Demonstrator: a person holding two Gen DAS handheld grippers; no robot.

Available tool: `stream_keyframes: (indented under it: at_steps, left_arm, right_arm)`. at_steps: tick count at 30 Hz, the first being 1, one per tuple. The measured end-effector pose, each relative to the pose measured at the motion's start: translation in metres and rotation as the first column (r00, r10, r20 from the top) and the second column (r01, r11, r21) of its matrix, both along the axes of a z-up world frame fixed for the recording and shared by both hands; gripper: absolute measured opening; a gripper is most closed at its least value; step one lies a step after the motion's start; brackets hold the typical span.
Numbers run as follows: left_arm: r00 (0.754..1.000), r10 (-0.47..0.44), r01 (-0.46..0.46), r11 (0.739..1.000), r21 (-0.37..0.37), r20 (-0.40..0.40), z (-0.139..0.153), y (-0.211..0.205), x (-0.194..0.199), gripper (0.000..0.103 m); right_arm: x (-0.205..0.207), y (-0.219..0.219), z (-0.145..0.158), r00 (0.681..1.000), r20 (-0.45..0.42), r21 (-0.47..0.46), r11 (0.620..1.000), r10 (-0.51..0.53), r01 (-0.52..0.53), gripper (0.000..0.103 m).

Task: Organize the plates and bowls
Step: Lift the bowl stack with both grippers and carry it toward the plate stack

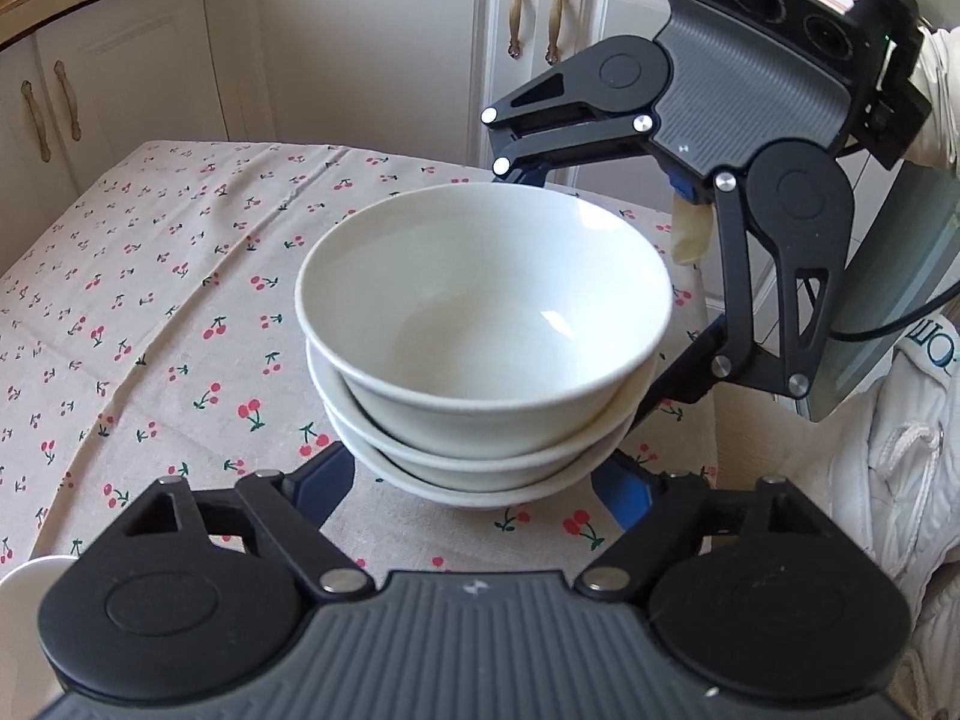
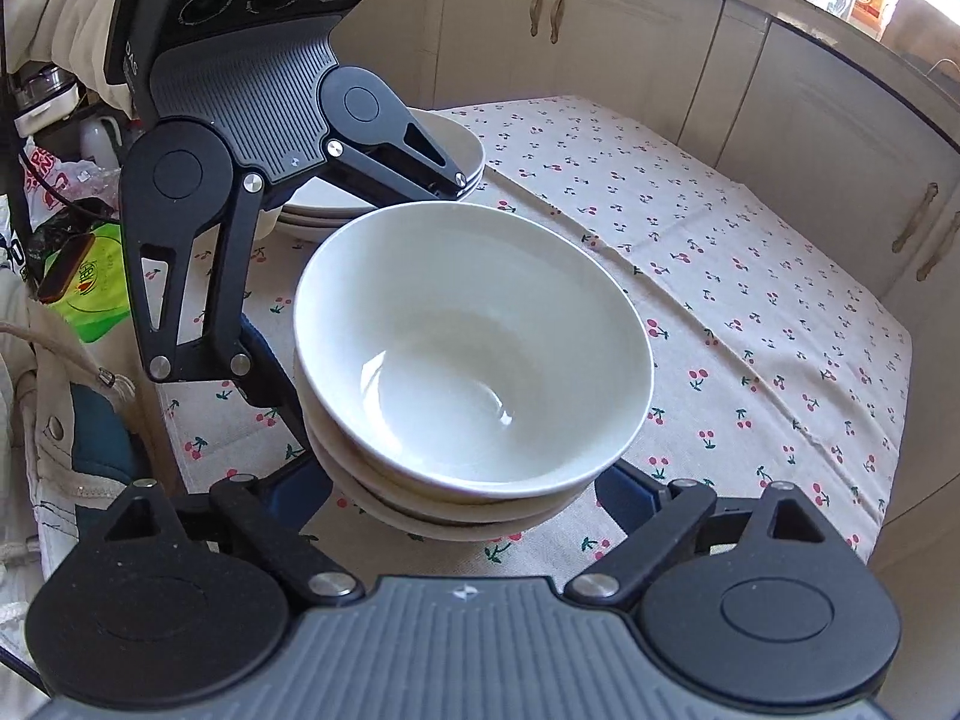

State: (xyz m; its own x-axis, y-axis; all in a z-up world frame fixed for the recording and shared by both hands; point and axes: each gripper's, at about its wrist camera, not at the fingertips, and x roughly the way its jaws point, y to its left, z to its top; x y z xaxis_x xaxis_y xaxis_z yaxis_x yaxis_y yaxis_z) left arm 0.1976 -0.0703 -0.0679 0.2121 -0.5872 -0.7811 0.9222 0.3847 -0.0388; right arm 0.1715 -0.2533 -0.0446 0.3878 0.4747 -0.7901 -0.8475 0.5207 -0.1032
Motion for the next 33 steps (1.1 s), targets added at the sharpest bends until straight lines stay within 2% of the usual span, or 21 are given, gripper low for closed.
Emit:
stream_keyframes:
  at_steps: [12,18,27,33]
  left_arm:
    - [0.998,-0.062,0.062,0.998,0.012,-0.013,0.001,-0.003,0.007,0.082]
    - [0.997,-0.075,0.076,0.997,0.012,-0.020,0.000,-0.004,0.008,0.083]
    - [0.996,-0.063,0.064,0.998,0.020,-0.068,0.000,-0.007,0.015,0.083]
    - [0.996,-0.058,0.059,0.998,0.011,-0.063,-0.001,-0.006,0.014,0.083]
  right_arm:
    - [0.002,0.001,-0.002,0.999,0.004,-0.042,0.998,0.037,-0.037,0.093]
    - [0.005,0.001,-0.001,0.999,-0.014,-0.035,0.999,0.035,-0.035,0.093]
    - [0.010,0.002,0.000,0.999,-0.048,-0.024,1.000,0.014,-0.015,0.094]
    - [0.009,0.003,0.000,0.999,-0.046,-0.022,1.000,0.003,-0.004,0.094]
